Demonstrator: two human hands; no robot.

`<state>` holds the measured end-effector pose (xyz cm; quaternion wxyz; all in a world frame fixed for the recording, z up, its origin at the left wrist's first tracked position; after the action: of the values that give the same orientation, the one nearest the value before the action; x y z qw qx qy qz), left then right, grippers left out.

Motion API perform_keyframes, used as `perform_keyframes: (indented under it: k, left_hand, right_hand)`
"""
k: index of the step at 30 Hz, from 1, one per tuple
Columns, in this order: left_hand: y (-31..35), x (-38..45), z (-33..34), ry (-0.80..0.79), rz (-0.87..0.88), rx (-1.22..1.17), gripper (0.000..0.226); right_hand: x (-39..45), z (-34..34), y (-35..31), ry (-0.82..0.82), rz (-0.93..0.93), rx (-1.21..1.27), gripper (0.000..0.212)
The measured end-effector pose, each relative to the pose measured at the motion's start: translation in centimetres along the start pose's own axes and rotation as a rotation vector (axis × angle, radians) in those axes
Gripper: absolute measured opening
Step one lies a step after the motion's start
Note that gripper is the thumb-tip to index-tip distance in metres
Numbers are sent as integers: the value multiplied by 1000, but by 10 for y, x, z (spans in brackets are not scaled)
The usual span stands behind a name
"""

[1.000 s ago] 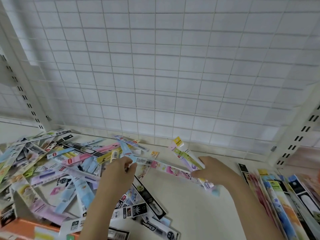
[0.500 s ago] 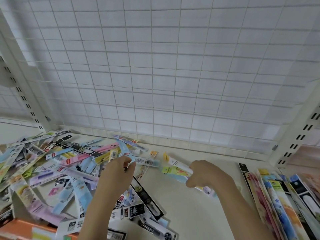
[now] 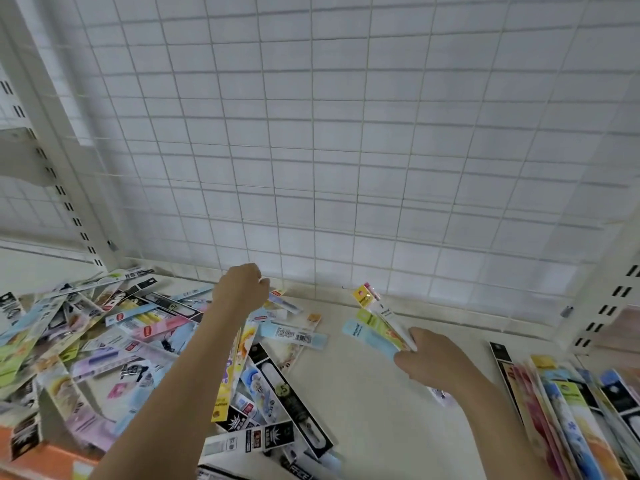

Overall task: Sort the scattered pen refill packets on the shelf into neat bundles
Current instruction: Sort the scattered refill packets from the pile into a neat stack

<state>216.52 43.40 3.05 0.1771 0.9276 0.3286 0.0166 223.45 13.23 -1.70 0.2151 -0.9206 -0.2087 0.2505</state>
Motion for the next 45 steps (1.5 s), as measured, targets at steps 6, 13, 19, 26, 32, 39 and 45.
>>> perform_keyframes:
  k: [6,13,19,26,32,39,45]
  left_hand:
    - [7,20,21,-131,-186,115,41]
    - [7,22,34,-216,-261,77,48]
    - [0,21,24,-235,-226,19,31]
    - [-15,-21,2,-260,-125,-318,31]
    - [-1,-80,4,-229,35,-553,24]
    - [33,-127,9,-222,210,-795,17]
    - [47,-147,22,-257,229,-919,24]
  right_hand:
    - [0,0,2,42,9,-9,10]
    - [1,-3,3,63,16,14,15]
    - [-1,-3,1,68,1,11,13]
    - [-10,-6,-9,80,-30,30,9]
    - [-22,-10,-24,72,-79,111,8]
    - [-43,-7,-20,104,-83,264,8]
    - [-57,-6,0,169,-30,305,17]
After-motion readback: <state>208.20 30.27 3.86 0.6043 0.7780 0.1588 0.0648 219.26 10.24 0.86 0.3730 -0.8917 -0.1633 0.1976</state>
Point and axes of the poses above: each hand's wrist, its own x-axis towards the middle knuckle, its own z-axis out of the palm, y = z × x, the point moved 6 cm from there along x, towards the middle knuckle, and after that the axes turned 10 degrees about -y, right-handed, at the moved point
